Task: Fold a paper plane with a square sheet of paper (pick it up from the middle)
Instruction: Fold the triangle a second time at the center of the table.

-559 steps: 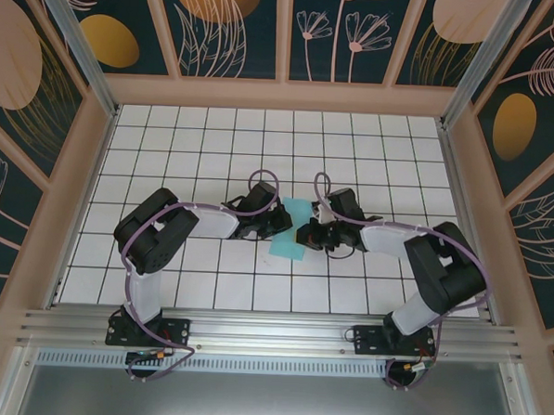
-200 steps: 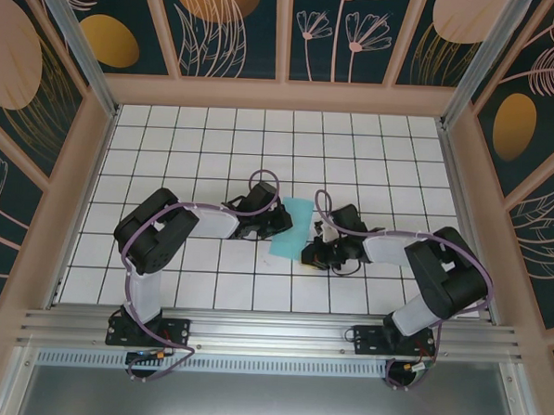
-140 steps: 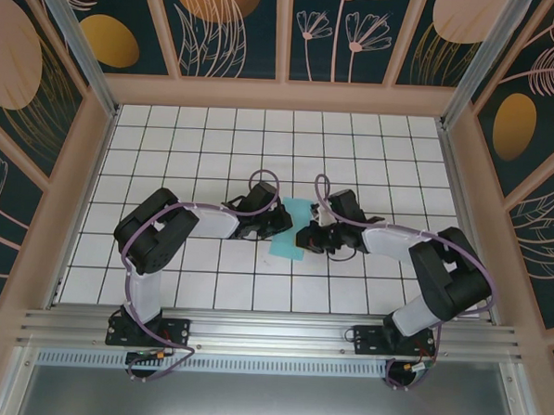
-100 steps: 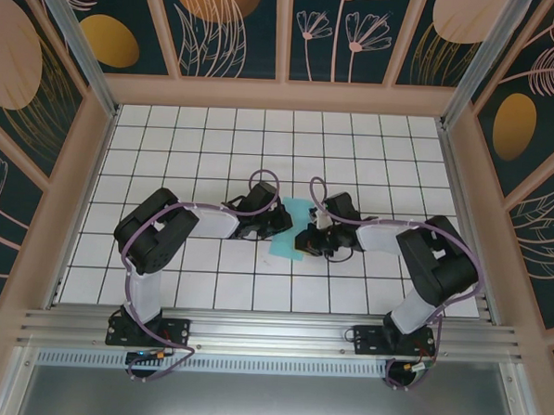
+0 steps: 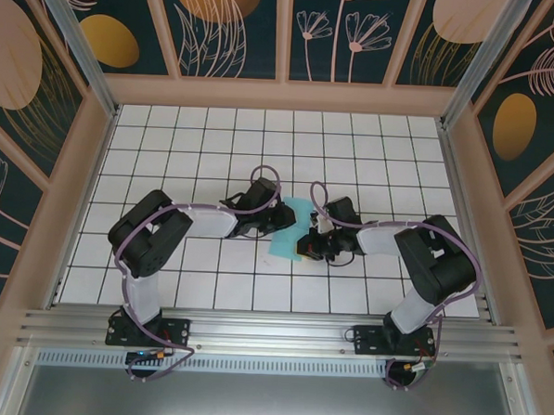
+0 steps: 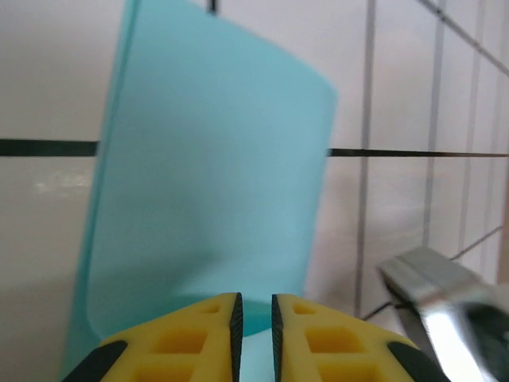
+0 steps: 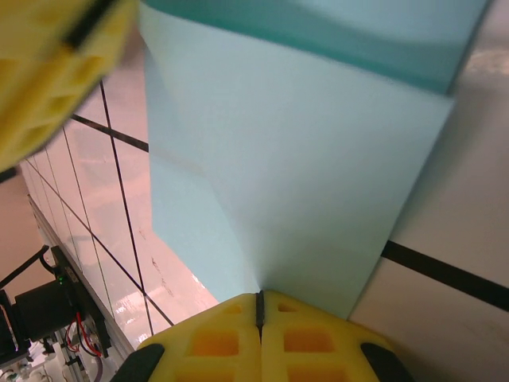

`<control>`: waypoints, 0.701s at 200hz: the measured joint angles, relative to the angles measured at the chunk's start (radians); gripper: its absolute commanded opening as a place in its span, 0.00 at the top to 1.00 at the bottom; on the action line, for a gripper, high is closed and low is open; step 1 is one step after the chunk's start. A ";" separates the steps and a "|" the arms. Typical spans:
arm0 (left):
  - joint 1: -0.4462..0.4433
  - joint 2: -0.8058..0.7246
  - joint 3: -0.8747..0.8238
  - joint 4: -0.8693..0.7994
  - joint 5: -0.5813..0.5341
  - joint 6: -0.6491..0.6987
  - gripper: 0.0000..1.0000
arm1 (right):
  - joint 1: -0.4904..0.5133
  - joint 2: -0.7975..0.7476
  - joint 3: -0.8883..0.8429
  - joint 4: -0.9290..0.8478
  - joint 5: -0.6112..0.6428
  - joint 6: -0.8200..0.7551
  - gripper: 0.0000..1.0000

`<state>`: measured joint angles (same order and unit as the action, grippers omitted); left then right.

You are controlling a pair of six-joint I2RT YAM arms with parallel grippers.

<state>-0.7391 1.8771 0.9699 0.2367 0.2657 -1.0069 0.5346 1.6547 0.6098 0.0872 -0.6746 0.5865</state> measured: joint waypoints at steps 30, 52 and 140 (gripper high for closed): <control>0.000 -0.048 -0.051 0.062 0.038 -0.040 0.97 | 0.000 0.000 0.000 0.000 0.000 0.000 0.95; -0.006 -0.048 -0.092 0.077 0.053 -0.062 0.99 | 0.000 0.000 0.000 0.001 0.000 0.004 0.95; -0.045 -0.026 -0.117 0.111 0.097 -0.115 1.00 | 0.000 0.000 0.000 0.001 0.003 0.019 0.95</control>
<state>-0.7841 1.8511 0.8524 0.3481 0.3626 -1.1217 0.5346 1.6547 0.6098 0.0883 -0.6720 0.6056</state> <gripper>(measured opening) 0.069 0.070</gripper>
